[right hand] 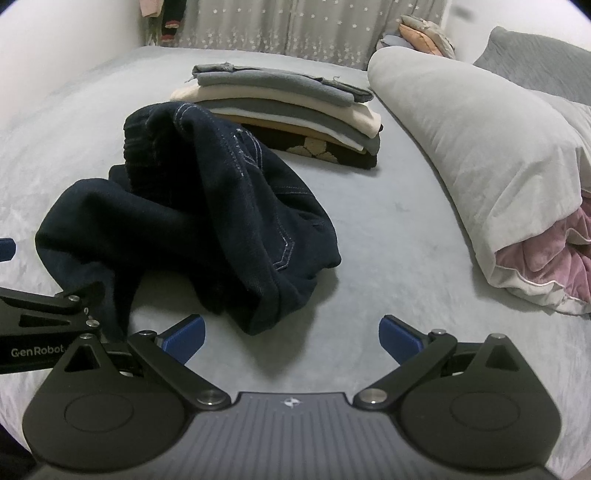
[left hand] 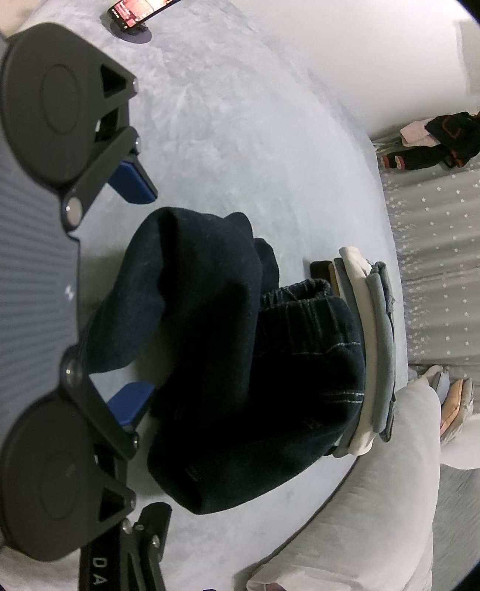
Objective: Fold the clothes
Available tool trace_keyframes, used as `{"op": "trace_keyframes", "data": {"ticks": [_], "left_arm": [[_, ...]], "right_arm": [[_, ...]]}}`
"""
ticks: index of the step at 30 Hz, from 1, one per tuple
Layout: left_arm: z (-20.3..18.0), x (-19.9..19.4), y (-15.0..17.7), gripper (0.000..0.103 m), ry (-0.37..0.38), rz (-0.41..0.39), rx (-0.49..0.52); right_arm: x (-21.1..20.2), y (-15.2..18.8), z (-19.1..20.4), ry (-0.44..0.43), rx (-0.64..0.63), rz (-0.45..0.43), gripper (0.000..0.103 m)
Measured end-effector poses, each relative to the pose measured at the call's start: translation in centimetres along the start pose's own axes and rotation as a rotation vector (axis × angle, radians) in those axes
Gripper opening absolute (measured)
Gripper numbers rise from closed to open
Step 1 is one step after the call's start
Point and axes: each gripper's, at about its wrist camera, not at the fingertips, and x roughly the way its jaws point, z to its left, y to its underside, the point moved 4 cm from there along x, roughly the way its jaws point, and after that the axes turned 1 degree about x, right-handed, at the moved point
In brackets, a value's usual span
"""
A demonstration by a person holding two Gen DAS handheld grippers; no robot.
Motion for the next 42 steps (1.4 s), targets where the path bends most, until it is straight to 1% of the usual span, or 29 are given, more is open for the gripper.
{"op": "trace_keyframes", "data": {"ticks": [32, 33, 34, 42], "left_arm": [[0.08, -0.22, -0.02, 0.103, -0.004, -0.01, 0.008], [-0.02, -0.22, -0.05, 0.103, 0.026, -0.016, 0.041], [-0.07, -0.22, -0.05, 0.103, 0.038, -0.018, 0.052], [-0.06, -0.28, -0.06, 0.103, 0.034, -0.019, 0.056]], "right_arm": [[-0.1, 0.0, 0.08, -0.007, -0.004, -0.004, 0.103], [-0.1, 0.01, 0.1, -0.007, -0.005, -0.004, 0.103], [-0.1, 0.01, 0.13, -0.007, -0.006, -0.004, 0.103], [-0.1, 0.01, 0.23, -0.009, -0.012, -0.004, 0.103]]}}
